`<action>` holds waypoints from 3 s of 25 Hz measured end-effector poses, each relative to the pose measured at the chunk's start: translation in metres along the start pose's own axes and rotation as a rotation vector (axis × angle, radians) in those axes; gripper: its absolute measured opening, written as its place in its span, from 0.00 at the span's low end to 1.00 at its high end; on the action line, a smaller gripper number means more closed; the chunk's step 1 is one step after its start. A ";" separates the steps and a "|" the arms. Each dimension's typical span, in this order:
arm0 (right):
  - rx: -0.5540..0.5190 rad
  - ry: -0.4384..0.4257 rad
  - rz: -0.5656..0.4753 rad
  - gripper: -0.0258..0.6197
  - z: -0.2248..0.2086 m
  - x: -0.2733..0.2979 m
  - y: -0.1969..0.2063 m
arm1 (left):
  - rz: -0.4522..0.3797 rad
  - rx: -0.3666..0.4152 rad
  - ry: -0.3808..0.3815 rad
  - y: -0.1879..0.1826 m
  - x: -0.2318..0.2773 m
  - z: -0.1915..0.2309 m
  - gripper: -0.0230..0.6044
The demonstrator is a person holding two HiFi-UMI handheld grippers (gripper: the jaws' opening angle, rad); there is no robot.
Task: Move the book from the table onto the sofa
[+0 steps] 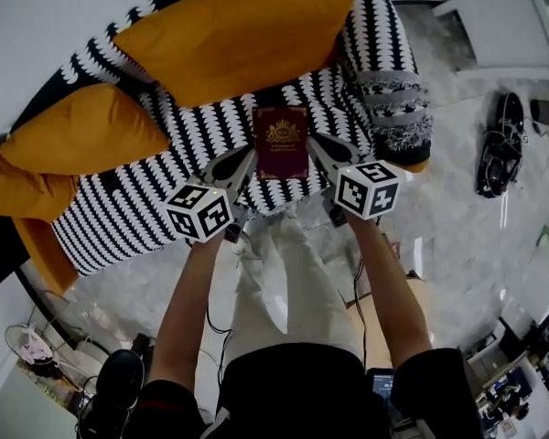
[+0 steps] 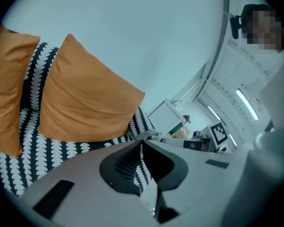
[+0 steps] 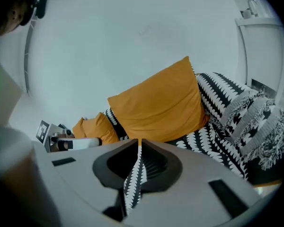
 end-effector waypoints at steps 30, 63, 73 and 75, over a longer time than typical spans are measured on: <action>-0.232 -0.109 -0.284 0.07 0.188 -0.209 -0.050 | -0.057 0.286 0.122 -0.061 -0.145 -0.215 0.06; -0.287 -0.074 -0.523 0.07 0.302 -0.369 0.020 | -0.087 0.494 0.355 -0.022 -0.263 -0.350 0.06; -0.264 -0.021 -0.583 0.07 0.254 -0.458 0.041 | -0.055 0.524 0.414 0.012 -0.222 -0.428 0.06; -0.264 -0.019 -0.591 0.07 0.248 -0.474 0.044 | -0.054 0.525 0.423 0.020 -0.215 -0.444 0.06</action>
Point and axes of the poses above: the fingertips, and each gripper's own axes: x forward along the fingers, z to its left, y out of its underside, the point moved 6 cm from there along -x, backward along the fingers, and after that the axes turned 14 degrees about y, right-handed, at the moved point
